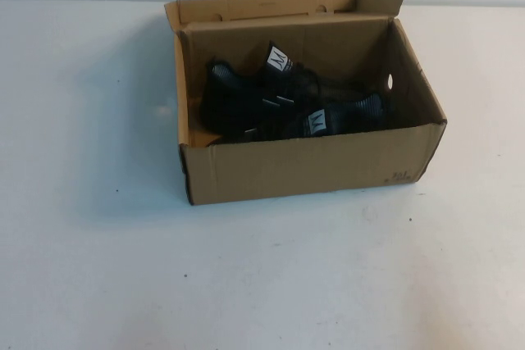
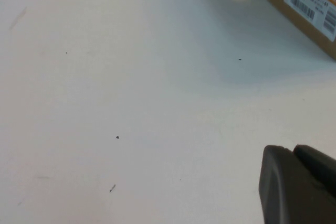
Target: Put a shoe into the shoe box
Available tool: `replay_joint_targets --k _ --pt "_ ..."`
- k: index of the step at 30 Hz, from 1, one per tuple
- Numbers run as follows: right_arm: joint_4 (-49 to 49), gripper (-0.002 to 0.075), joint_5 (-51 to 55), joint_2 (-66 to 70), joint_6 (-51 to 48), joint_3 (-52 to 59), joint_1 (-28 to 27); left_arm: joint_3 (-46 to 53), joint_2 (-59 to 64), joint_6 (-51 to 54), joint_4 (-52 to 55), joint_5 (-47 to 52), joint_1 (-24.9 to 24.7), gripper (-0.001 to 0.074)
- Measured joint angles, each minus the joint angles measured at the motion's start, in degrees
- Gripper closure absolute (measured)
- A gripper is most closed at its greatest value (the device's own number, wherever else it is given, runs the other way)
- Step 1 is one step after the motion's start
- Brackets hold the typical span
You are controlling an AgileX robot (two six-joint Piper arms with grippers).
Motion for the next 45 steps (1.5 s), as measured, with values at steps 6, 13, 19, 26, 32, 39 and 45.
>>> replay_joint_targets --k 6,13,19,26,32,39,45 --pt "0.96 0.0742 1.27 0.00 0.00 0.00 0.00 0.00 0.00 0.00 0.00 0.00 0.00 0.0736" --pt "-6.20 0.0742 2.36 0.00 7.85 0.00 0.00 0.00 0.00 0.00 0.00 0.00 0.00 0.0736" --pt "-22.03 0.0742 7.89 0.00 23.21 0.00 0.00 0.00 0.00 0.00 0.00 0.00 0.00 0.0736" --pt "-26.29 0.0742 13.41 0.00 26.45 0.00 0.00 0.00 0.00 0.00 0.00 0.00 0.00 0.0736" --pt "-26.44 0.0742 13.41 0.00 26.57 0.00 -0.09 0.00 0.00 0.00 0.00 0.00 0.00 0.0736" --pt "-26.44 0.0742 13.51 0.00 26.57 0.00 -0.09 0.00 0.00 0.00 0.00 0.00 0.00 0.0736" --pt "-26.44 0.0742 13.50 0.00 26.57 0.00 -0.09 0.00 0.00 0.00 0.00 0.00 0.00 0.0736"
